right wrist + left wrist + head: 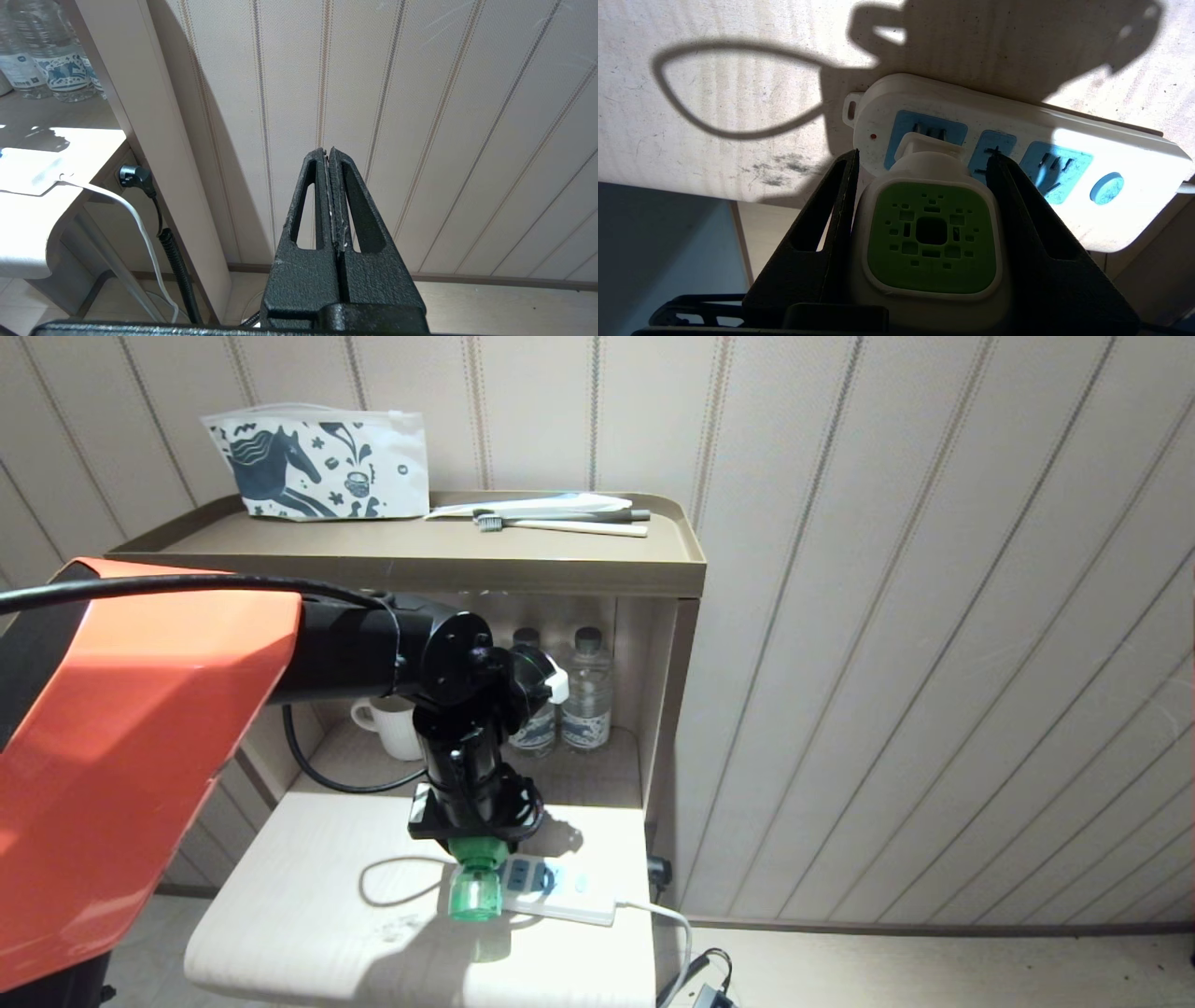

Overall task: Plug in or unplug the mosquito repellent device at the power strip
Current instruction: Insert the plug into the socket

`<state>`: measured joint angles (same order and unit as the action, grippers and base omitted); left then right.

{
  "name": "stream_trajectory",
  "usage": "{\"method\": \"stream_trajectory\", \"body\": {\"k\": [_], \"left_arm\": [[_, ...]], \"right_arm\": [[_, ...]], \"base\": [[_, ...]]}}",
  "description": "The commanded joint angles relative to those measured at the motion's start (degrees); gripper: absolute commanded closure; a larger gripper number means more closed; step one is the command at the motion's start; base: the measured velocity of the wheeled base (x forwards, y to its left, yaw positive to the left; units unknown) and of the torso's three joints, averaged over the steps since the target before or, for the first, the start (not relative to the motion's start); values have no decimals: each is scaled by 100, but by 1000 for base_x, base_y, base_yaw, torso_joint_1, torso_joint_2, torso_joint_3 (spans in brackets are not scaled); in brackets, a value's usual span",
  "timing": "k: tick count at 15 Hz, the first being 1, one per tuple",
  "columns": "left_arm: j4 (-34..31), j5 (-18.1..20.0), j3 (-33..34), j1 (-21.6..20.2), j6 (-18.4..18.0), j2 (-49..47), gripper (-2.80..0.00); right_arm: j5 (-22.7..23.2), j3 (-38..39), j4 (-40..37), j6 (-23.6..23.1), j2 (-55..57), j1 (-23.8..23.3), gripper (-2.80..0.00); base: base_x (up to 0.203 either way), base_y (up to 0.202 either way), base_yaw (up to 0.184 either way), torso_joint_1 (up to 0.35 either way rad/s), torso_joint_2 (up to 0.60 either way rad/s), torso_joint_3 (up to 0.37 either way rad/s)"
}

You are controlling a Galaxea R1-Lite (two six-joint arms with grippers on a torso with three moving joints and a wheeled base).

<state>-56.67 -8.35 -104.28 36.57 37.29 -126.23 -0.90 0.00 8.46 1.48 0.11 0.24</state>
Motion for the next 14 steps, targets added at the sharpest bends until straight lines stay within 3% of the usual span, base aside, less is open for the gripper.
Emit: {"method": "stream_trajectory", "body": {"k": [1,14], "left_arm": [[-45,-9,4,-1,24,-33,0],[113,-17,-22,-1,-55,-343,0]], "right_arm": [[2,0,7,1,7,2,0],[2,0,7,1,-2,2,0]], "base": [[0,0,0,0,0,0],[0,0,0,0,0,0]]}}
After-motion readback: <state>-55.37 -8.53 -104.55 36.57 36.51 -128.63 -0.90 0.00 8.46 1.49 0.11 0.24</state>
